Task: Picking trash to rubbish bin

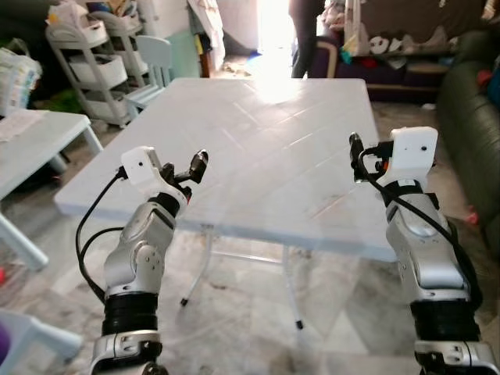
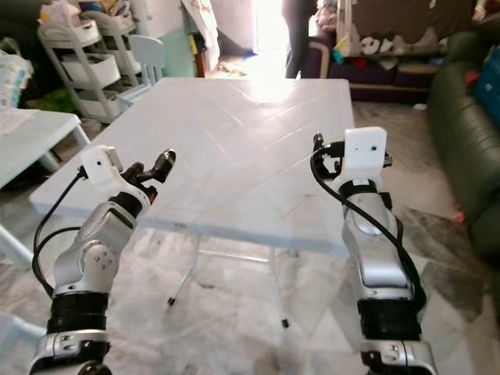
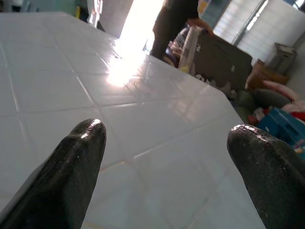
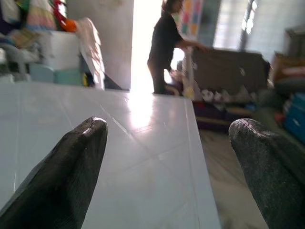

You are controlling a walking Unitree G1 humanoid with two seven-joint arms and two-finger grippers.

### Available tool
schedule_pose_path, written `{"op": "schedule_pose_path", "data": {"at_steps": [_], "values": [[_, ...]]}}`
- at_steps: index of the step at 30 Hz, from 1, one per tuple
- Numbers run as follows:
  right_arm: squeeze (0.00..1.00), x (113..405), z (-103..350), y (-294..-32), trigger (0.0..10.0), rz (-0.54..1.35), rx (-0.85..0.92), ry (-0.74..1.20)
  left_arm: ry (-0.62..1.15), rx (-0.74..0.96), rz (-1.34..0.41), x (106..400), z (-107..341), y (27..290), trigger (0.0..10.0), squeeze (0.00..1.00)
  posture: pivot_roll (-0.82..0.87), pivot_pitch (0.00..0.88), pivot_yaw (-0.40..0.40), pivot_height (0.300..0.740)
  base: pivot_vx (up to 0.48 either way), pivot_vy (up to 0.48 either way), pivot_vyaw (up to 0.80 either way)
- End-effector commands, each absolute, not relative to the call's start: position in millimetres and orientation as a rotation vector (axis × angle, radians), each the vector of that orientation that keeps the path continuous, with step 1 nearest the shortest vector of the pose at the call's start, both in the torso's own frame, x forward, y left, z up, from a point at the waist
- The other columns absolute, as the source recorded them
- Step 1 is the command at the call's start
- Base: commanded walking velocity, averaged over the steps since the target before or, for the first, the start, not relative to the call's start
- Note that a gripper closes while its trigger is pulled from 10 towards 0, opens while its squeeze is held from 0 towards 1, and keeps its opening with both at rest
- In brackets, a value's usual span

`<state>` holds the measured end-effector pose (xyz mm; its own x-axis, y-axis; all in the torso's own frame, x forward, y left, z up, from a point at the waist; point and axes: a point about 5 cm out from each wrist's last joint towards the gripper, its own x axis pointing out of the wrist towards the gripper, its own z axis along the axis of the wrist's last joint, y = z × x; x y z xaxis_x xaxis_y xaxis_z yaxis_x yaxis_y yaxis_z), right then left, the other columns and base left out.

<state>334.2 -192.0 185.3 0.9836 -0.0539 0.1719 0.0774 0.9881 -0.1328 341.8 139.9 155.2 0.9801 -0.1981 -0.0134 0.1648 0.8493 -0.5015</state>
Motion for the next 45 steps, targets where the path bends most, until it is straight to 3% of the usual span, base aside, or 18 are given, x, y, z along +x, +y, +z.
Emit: {"op": "schedule_pose_path", "data": {"at_steps": [1,10,45], "values": [[0.0,335.6,193.3,-186.9,10.0,-0.051,-0.139,-0.198,0.057,-0.507,-0.17,343.6,158.5,147.5,10.0,0.0,-0.11,0.0,0.057,0.74,0.0,0.48,0.0],[0.0,335.7,193.1,-187.2,10.0,-0.052,-0.141,-0.195,0.061,-0.505,-0.173,343.3,158.4,146.6,10.0,0.0,-0.11,0.0,0.056,0.74,0.0,0.48,0.0],[0.0,336.2,192.9,-185.0,10.0,-0.047,-0.128,-0.193,0.054,-0.493,-0.182,344.2,155.7,148.6,10.0,0.0,-0.12,0.0,0.053,0.74,0.0,0.0,-0.05]]}}
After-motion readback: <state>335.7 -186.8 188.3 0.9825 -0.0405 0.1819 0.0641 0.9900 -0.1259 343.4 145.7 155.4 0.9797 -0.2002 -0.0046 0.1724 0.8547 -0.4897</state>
